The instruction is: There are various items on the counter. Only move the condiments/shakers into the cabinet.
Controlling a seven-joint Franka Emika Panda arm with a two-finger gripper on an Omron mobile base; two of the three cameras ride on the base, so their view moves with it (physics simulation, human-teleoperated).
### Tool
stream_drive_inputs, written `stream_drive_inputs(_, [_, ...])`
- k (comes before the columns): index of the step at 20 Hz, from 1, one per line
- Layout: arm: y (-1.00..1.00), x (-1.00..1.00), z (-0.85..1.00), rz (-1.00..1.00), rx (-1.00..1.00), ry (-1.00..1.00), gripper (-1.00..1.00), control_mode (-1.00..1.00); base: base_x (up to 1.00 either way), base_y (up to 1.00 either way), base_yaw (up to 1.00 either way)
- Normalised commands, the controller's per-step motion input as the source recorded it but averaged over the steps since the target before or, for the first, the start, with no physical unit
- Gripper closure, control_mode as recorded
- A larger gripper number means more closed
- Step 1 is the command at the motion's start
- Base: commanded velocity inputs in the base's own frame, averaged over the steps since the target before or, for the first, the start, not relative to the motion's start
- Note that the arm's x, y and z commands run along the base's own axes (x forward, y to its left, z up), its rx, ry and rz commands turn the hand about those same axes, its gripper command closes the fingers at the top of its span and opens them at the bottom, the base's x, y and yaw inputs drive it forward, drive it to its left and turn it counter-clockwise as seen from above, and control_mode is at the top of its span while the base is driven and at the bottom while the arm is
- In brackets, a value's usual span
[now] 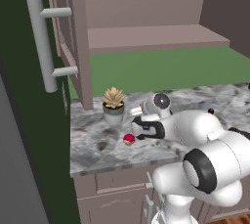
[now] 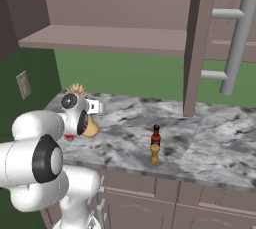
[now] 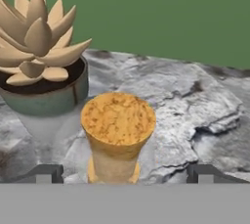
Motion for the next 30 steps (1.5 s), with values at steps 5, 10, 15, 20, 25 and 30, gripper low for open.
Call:
stream_drive_inputs(5, [0.00, 0.28, -0.07, 0.00, 0.00, -0.02, 1.00, -1.00, 0.00, 0.00, 0.00])
stream_drive_inputs(10, [0.00, 0.02, 0.01, 0.00, 0.00, 0.00, 1.00, -1.00, 0.00, 0.00, 0.00])
stream_drive_inputs(15, [0.00, -0.29, 0.74, 0.00, 0.00, -0.08, 1.00, -1.00, 0.00, 0.00, 0.00])
stream_drive_inputs(20, [0.00, -0.51, 1.00, 0.00, 0.00, -0.22, 1.00, -1.00, 0.00, 0.00, 0.00])
stream_drive_inputs(25, [0.00, -0.36, 1.00, 0.00, 0.00, -0.13, 1.00, -1.00, 0.00, 0.00, 0.00])
stream_drive_inputs(30, [0.00, -0.38, 1.00, 0.00, 0.00, 0.00, 1.00, -1.00, 0.00, 0.00, 0.00])
